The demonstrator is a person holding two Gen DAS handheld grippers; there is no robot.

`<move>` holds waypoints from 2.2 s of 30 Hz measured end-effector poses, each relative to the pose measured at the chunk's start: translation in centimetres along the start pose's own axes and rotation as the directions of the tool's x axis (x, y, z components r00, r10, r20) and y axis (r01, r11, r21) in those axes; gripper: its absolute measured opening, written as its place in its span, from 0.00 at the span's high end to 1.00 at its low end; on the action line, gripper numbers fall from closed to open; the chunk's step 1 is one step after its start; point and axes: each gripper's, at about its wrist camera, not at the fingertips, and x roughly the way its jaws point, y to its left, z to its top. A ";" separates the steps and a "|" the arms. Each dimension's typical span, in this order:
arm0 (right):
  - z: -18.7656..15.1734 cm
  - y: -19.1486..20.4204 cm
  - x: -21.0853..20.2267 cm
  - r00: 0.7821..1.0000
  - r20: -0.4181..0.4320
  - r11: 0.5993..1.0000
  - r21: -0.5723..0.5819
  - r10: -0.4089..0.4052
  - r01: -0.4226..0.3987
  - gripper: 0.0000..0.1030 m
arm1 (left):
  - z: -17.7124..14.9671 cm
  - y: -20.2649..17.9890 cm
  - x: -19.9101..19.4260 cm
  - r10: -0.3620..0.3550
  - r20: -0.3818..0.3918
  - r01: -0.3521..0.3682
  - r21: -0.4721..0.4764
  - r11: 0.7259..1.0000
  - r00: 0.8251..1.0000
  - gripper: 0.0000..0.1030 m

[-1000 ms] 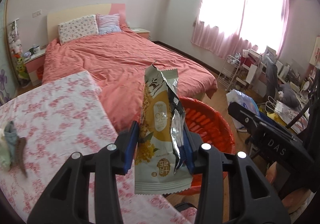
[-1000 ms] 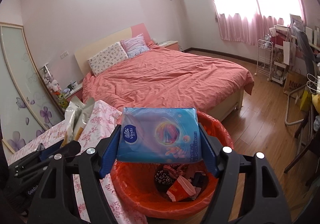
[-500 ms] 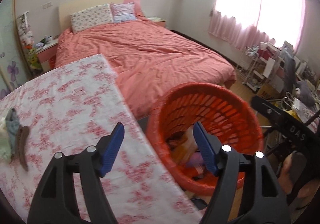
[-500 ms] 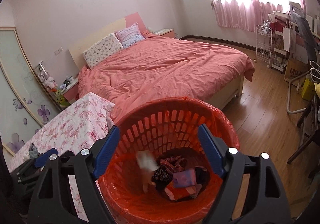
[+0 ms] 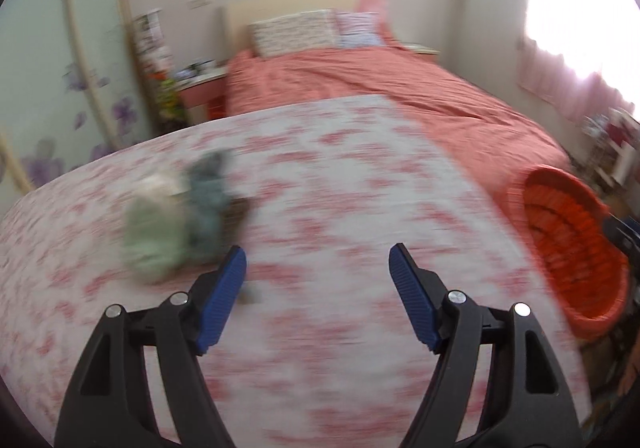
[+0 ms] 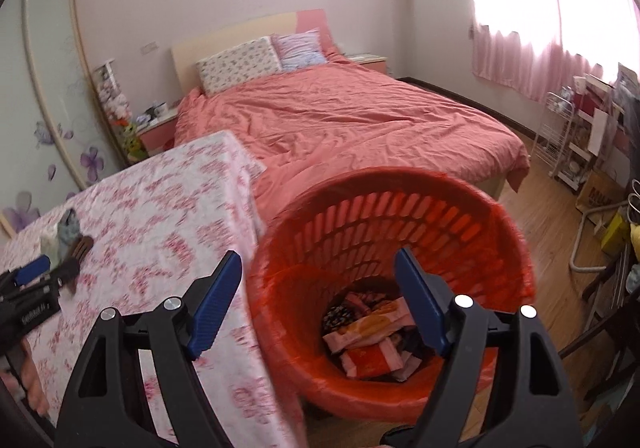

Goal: Collect trash
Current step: 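Grasp the mint-green sock with the left tool while the right tool grasps the brown hair clip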

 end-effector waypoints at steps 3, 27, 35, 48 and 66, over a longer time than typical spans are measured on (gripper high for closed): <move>-0.4 2.2 0.3 0.999 -0.019 0.999 -0.034 0.030 -0.031 0.27 | 0.0 4.9 0.8 0.078 -0.019 -0.079 -0.079 0.994 0.997 0.33; -3.1 16.7 3.7 0.945 -0.183 0.944 -0.143 0.270 -0.297 0.46 | -4.0 14.4 2.5 0.001 -0.125 -0.022 -0.165 0.986 0.992 0.92; -3.0 22.6 5.0 0.886 -0.241 0.893 -0.122 0.397 -0.433 0.59 | -6.1 17.0 0.5 0.029 -0.131 -0.053 -0.183 0.982 0.991 0.88; -3.5 25.1 7.3 0.899 -0.264 0.897 -0.182 0.350 -0.403 0.92 | -5.5 17.6 0.3 0.036 -0.104 -0.058 -0.213 0.975 0.994 0.51; -2.0 23.2 9.0 0.912 -0.269 0.930 -0.111 0.310 -0.349 0.79 | -2.2 15.1 3.6 0.054 -0.105 -0.072 -0.174 0.982 0.993 0.35</move>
